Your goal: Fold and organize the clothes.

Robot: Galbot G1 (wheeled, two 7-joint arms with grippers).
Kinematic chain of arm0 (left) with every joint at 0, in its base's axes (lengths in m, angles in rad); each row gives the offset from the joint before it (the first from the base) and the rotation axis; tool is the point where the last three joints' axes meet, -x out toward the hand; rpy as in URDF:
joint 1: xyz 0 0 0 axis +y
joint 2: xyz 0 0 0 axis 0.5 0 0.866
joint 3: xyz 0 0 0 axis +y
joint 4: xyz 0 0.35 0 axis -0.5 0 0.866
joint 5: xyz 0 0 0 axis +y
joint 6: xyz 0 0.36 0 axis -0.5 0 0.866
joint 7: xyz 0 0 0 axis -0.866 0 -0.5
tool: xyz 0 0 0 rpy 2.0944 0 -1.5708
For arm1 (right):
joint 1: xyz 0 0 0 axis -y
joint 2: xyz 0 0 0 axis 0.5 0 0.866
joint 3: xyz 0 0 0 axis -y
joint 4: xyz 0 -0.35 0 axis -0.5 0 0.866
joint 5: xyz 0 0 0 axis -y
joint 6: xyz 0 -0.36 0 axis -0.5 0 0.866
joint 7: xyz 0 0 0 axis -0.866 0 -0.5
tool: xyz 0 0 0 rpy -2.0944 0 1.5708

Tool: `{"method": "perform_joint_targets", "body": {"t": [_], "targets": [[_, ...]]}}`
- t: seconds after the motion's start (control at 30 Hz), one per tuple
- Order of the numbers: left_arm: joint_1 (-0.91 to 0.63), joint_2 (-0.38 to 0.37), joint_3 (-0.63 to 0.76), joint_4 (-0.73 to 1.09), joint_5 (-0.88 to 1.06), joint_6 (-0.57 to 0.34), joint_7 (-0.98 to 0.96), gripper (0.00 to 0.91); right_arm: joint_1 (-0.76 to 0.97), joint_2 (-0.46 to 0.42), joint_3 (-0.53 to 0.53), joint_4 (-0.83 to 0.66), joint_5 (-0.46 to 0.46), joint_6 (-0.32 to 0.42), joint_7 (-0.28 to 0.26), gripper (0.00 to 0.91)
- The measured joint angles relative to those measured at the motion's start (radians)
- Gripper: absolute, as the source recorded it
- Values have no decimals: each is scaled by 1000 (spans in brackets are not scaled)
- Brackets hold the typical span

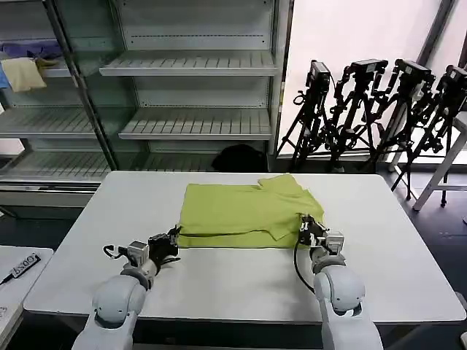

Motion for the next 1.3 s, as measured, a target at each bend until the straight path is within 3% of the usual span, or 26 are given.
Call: {"method": "perform_joint_targets", "body": {"t": [0.43, 1.3], "targets": [[-8, 7, -15, -19, 6, -4, -8, 907, -9, -9, 13, 10, 1, -6, 10, 907], [79, 23, -32, -63, 13, 2, -7, 907, -158, -59, 98, 107, 45, -7, -49, 907]]}}
